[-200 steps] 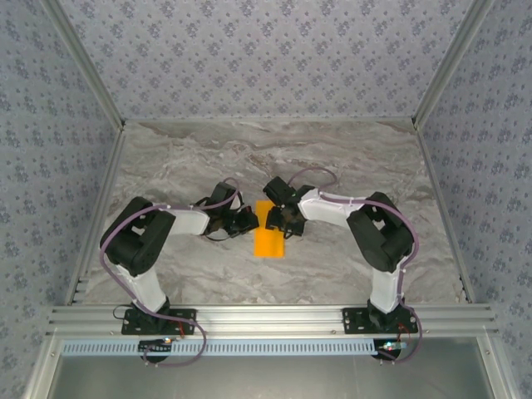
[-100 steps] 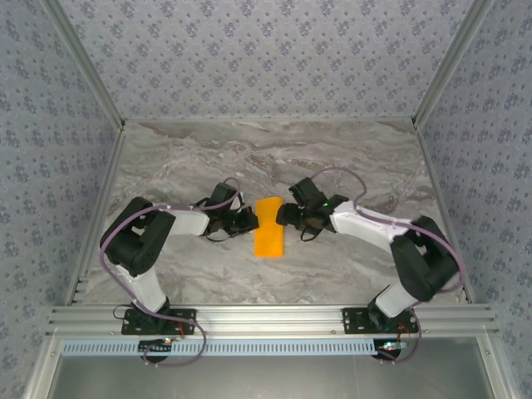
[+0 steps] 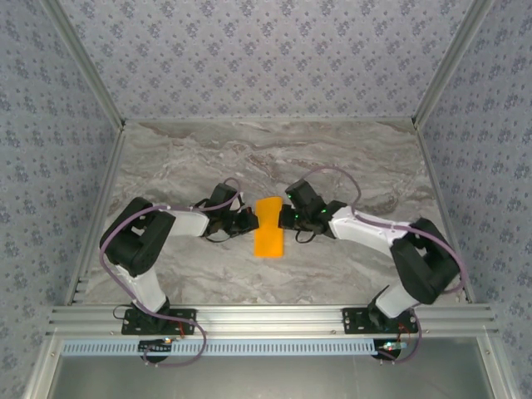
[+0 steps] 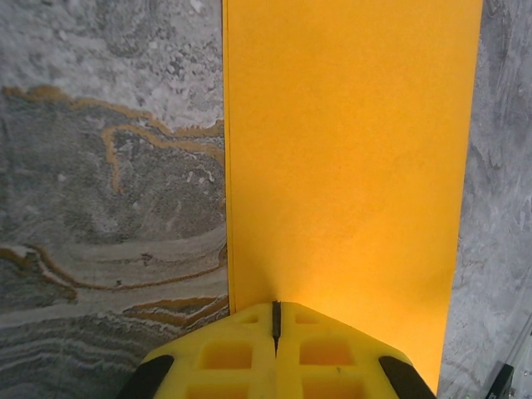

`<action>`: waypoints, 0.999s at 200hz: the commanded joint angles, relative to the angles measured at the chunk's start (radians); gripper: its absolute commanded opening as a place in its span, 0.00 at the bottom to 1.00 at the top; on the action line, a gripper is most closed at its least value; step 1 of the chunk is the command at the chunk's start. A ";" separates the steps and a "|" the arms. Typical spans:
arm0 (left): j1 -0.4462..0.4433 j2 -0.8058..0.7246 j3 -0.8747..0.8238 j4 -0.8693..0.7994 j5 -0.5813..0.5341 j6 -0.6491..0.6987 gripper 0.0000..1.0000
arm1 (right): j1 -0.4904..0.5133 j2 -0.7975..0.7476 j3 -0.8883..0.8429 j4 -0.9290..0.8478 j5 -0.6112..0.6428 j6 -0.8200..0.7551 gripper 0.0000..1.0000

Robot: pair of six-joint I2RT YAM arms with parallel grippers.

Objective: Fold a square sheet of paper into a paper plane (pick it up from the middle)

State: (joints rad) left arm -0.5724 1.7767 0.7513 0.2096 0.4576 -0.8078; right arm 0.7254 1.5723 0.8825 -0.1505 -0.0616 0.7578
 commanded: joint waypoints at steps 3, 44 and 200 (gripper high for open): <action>-0.004 0.098 -0.061 -0.230 -0.158 0.037 0.00 | 0.030 0.083 0.066 0.035 -0.024 -0.012 0.00; -0.004 0.099 -0.067 -0.229 -0.160 0.034 0.00 | 0.029 0.186 0.114 0.066 -0.050 0.013 0.00; -0.004 0.116 -0.089 -0.314 -0.238 0.029 0.00 | -0.140 0.149 -0.167 0.206 -0.189 -0.021 0.00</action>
State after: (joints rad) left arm -0.5793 1.7832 0.7578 0.1818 0.4332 -0.8078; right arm 0.6464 1.7626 0.8230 0.1146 -0.2649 0.7677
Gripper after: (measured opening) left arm 0.053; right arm 0.066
